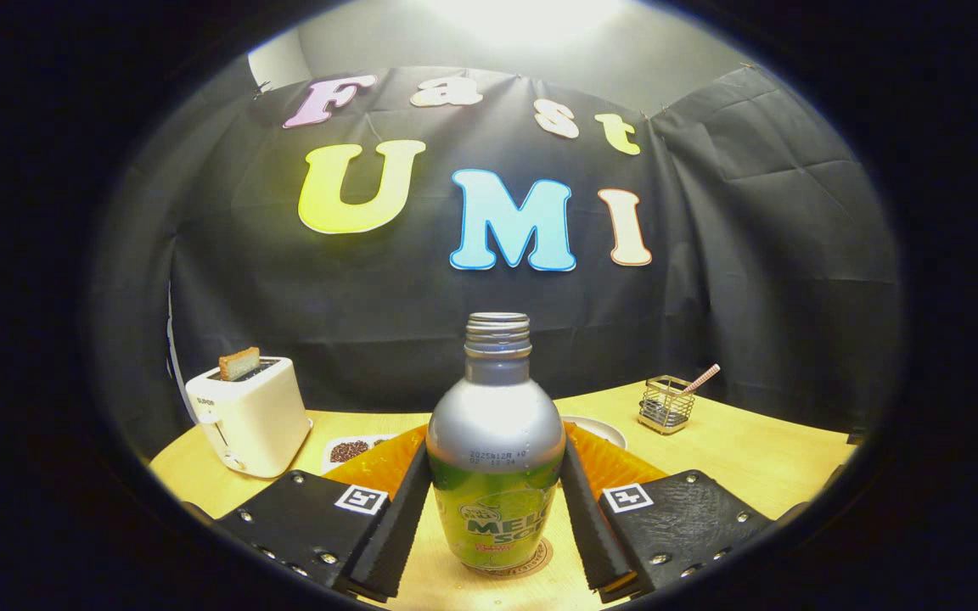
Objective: Take the bottle from table, then pour the juice into the cup, finally place the bottle on the coaster
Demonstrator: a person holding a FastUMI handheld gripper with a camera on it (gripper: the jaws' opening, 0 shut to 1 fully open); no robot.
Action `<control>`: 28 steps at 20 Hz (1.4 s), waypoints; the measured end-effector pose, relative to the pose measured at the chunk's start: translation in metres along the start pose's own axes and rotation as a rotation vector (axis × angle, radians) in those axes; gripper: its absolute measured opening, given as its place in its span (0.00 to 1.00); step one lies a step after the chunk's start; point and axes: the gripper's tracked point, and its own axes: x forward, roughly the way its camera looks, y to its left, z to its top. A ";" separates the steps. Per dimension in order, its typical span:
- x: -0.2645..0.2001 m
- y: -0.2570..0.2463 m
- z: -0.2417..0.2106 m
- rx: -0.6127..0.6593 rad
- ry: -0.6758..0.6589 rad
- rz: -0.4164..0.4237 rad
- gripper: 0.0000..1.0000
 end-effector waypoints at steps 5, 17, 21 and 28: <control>0.023 -0.001 -0.030 -0.020 0.015 0.029 0.78; 0.040 -0.003 -0.073 -0.065 0.046 0.043 0.78; 0.041 -0.006 -0.072 -0.048 0.027 0.039 0.78; 0.031 -0.010 -0.053 -0.041 -0.039 0.021 0.98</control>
